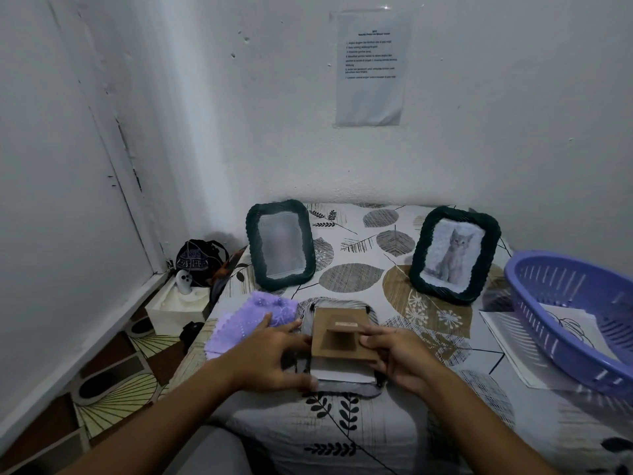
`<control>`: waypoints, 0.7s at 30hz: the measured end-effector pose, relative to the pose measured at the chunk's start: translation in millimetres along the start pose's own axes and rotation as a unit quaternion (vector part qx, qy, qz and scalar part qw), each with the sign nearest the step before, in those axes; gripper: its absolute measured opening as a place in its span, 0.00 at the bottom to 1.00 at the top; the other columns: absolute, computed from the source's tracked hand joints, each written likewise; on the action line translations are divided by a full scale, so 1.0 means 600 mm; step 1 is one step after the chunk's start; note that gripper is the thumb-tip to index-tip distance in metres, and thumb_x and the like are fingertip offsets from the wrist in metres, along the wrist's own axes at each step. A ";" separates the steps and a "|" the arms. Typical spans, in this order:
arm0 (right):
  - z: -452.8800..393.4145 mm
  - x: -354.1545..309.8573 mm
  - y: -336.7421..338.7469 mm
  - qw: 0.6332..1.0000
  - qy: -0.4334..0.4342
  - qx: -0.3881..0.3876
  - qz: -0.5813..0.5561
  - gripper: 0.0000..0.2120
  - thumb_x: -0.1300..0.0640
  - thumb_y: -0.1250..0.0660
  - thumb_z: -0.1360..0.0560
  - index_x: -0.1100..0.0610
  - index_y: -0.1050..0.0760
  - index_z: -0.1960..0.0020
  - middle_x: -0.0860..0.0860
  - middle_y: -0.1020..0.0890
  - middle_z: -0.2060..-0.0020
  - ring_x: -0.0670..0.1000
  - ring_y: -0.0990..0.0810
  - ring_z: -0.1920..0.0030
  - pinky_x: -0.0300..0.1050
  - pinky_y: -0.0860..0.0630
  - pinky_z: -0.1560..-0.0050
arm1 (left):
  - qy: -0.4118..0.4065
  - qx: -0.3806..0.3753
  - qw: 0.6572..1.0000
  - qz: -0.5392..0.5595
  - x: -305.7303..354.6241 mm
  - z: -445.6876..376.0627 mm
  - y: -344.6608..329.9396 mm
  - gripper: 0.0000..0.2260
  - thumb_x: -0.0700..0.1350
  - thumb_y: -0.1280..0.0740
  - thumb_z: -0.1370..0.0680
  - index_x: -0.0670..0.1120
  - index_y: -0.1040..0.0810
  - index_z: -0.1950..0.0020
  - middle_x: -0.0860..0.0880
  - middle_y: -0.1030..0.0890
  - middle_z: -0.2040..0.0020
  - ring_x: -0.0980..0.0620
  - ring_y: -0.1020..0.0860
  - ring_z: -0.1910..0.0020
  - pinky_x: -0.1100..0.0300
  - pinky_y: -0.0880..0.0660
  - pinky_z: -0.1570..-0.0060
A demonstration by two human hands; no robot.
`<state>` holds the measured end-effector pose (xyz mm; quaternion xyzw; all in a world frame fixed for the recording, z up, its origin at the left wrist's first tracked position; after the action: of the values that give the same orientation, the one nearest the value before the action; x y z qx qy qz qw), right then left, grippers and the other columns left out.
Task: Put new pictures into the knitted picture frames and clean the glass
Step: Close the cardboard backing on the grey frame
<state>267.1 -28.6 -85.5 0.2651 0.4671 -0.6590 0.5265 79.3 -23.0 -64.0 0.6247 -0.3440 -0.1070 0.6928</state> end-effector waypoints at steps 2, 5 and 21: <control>0.001 -0.001 0.000 1.000 -0.001 -0.001 0.001 0.14 0.76 0.38 0.28 0.67 0.22 0.46 0.61 0.16 0.61 0.52 0.17 0.70 0.40 0.22 0.75 | 0.006 0.122 0.992 0.021 -0.005 0.004 0.028 0.30 0.75 0.43 0.31 0.53 0.20 0.47 0.57 0.19 0.55 0.66 0.26 0.52 0.49 0.32 0.36; 0.001 -0.001 0.001 1.000 -0.002 -0.001 0.004 0.14 0.76 0.38 0.28 0.67 0.22 0.45 0.63 0.16 0.58 0.54 0.16 0.67 0.40 0.21 0.74 | 0.000 0.221 0.974 0.055 -0.010 0.013 0.045 0.27 0.73 0.38 0.30 0.53 0.21 0.46 0.53 0.19 0.54 0.58 0.24 0.54 0.55 0.24 0.50; 0.003 -0.021 0.010 0.992 0.019 0.020 0.124 0.12 0.72 0.35 0.26 0.63 0.22 0.46 0.60 0.17 0.57 0.54 0.17 0.64 0.47 0.19 0.70 | -0.014 0.153 0.985 0.076 -0.015 -0.007 0.012 0.28 0.72 0.38 0.30 0.53 0.18 0.42 0.58 0.20 0.40 0.59 0.32 0.32 0.50 0.28 0.37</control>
<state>277.2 -24.6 -76.1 0.3441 0.4273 -0.5924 0.5899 73.2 -13.3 -60.2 0.6938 -0.4127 -0.0093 0.5901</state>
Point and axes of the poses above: each hand's wrist, its own z-axis away from the middle knuckle, its own y-axis out of the back of the hand, x = y × z, the point moved 8 cm from there along -z, towards the middle knuckle
